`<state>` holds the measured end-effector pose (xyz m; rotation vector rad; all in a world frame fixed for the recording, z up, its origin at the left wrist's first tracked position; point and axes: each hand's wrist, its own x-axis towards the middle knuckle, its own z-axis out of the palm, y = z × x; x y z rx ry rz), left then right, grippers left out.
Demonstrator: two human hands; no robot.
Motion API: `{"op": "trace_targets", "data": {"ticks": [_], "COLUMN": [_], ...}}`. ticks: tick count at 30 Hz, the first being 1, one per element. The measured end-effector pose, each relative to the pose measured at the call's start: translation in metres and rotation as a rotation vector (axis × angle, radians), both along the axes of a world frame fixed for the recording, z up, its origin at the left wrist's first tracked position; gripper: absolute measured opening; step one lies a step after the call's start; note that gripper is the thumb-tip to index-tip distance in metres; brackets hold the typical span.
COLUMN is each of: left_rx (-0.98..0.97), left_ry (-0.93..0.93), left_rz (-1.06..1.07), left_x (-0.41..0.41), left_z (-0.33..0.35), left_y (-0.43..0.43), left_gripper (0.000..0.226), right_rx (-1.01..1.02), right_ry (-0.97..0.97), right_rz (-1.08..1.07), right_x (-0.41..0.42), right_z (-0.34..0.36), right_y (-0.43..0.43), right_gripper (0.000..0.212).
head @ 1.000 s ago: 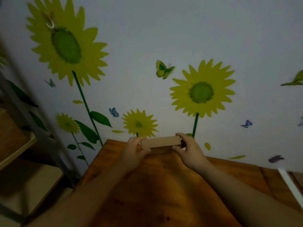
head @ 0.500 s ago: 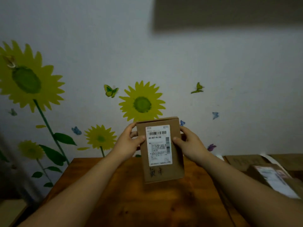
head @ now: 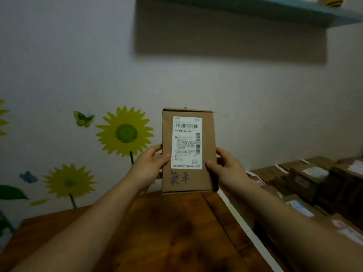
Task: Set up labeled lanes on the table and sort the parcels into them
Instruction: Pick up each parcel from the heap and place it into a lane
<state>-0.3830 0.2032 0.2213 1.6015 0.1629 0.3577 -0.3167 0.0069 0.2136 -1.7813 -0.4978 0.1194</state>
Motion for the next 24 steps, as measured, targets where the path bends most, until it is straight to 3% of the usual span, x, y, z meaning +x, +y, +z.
{"op": "trace_targets", "data": {"ticks": [6, 14, 24], "left_rx": [0.035, -0.008, 0.094], "left_ry": [0.048, -0.014, 0.070], "left_rz": [-0.196, -0.266, -0.482], "left_x": [-0.001, 0.012, 0.041], "left_z": [-0.004, 0.013, -0.001], "left_y": [-0.046, -0.160, -0.398], "left_gripper": [0.062, 0.064, 0.077], "right_rx": [0.029, -0.057, -0.001], "right_ry": [-0.021, 0.008, 0.001], "right_rz": [-0.184, -0.090, -0.405], "right_x": [-0.015, -0.031, -0.046], "right_z": [0.016, 0.017, 0.003], "right_y": [-0.052, -0.164, -0.405], "right_gripper": [0.040, 0.065, 0.060]}}
